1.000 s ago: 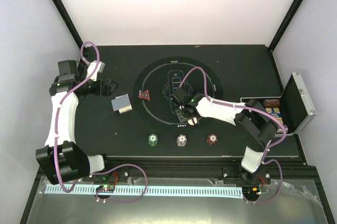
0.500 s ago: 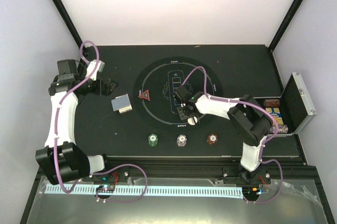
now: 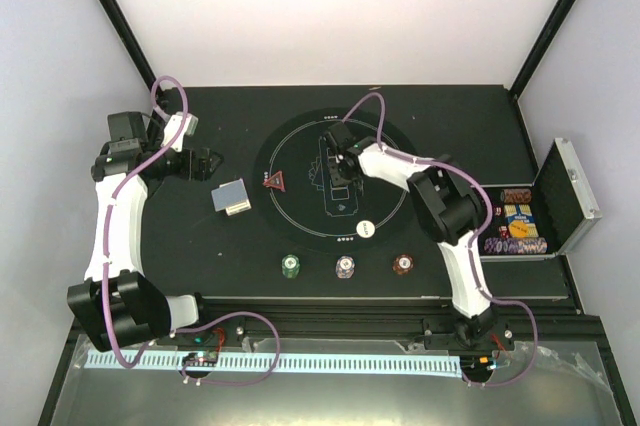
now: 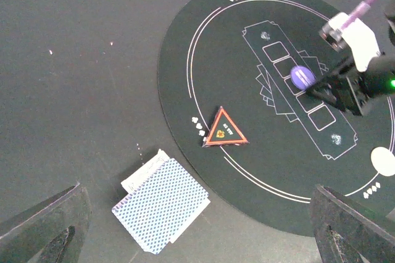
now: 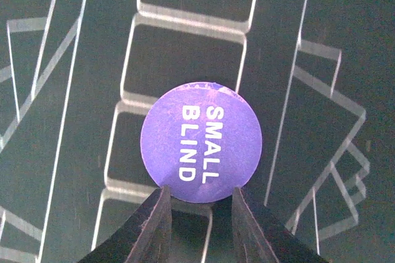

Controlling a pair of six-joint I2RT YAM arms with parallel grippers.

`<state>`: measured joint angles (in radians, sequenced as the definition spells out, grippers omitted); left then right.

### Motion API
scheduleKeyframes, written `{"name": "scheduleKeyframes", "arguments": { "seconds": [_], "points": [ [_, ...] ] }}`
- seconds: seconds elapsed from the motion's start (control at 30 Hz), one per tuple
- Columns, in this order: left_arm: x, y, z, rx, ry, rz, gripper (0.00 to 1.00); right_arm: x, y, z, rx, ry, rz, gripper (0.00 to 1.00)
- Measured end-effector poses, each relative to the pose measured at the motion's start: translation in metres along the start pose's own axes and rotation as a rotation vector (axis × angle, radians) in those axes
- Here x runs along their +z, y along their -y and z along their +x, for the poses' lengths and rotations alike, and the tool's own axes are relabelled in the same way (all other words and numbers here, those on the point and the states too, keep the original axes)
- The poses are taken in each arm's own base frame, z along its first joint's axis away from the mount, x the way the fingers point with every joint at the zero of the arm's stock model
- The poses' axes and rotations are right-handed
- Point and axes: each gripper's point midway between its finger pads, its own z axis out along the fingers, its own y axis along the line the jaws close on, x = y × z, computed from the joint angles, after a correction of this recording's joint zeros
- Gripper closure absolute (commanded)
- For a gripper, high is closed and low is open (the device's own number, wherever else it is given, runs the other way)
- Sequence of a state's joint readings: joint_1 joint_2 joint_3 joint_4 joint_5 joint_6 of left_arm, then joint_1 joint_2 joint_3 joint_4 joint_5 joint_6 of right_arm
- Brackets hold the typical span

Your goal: Distribute texas hold em gaming equipment

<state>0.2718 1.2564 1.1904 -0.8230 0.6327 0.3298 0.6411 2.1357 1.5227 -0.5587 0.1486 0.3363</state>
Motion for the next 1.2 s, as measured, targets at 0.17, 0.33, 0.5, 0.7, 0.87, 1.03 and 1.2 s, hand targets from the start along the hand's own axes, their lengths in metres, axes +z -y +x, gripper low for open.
{"name": "scheduleKeyframes", "arguments": {
  "seconds": [0.17, 0.33, 0.5, 0.7, 0.87, 1.03, 1.2],
  "points": [
    [0.000, 0.000, 0.000, 0.008, -0.001, 0.000, 0.01, 0.022, 0.002, -0.051, 0.016, 0.040, 0.011, 0.70],
    [0.000, 0.000, 0.001, 0.011, -0.005, 0.002, 0.01, 0.038, 0.002, -0.091, 0.031, 0.071, 0.011, 0.68],
    [0.000, 0.001, 0.002, 0.013, -0.007, 0.003, 0.01, 0.041, 0.002, -0.106, 0.026, 0.078, 0.013, 0.62],
    [0.000, 0.004, 0.007, 0.015, -0.028, 0.018, 0.01, 0.026, 0.006, -0.077, -0.003, 0.020, 0.032, 0.45],
    [-0.003, 0.007, 0.006, 0.021, -0.044, 0.031, 0.01, -0.032, 0.000, -0.016, -0.062, -0.004, 0.031, 0.38],
    [-0.004, 0.012, 0.010, 0.023, -0.059, 0.056, 0.01, -0.084, -0.019, 0.046, -0.112, 0.034, -0.021, 0.35],
    [-0.004, 0.015, 0.013, 0.020, -0.064, 0.072, 0.01, -0.078, -0.014, 0.109, -0.134, -0.042, 0.001, 0.35]
  ]
}}
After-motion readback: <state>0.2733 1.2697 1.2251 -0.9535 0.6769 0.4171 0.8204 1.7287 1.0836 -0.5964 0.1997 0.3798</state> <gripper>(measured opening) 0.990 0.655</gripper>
